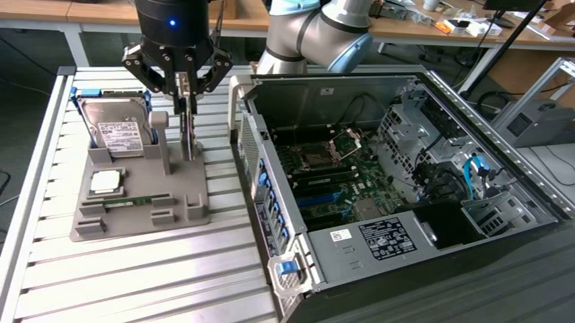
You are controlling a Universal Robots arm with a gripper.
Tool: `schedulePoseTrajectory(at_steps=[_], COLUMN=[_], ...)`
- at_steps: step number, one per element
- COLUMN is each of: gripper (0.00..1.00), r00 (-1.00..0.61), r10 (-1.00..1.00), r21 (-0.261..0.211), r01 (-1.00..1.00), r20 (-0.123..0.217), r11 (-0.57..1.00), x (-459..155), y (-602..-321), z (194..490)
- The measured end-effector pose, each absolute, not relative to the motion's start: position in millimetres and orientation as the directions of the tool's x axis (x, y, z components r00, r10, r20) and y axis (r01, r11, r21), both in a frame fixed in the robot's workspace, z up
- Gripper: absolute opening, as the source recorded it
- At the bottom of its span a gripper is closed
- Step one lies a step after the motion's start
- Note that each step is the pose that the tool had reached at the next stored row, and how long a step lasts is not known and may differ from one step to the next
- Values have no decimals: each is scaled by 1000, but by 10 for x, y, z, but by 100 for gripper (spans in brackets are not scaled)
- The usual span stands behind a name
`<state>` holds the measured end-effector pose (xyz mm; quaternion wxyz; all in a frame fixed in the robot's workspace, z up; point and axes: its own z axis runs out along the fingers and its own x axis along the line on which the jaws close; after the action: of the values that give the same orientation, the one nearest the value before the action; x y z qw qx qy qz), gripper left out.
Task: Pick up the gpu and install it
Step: 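Pick up the gpu and move the gpu toward the slot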
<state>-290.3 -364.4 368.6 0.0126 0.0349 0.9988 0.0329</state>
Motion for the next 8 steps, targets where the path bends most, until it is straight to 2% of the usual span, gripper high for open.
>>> schedulePoseTrajectory(at_steps=[8], gripper=[27], r00=[-997], r10=[71], r21=[67], r01=[69], r20=[-23], r11=[995], x=[-2903], y=[-3644], z=[3700])
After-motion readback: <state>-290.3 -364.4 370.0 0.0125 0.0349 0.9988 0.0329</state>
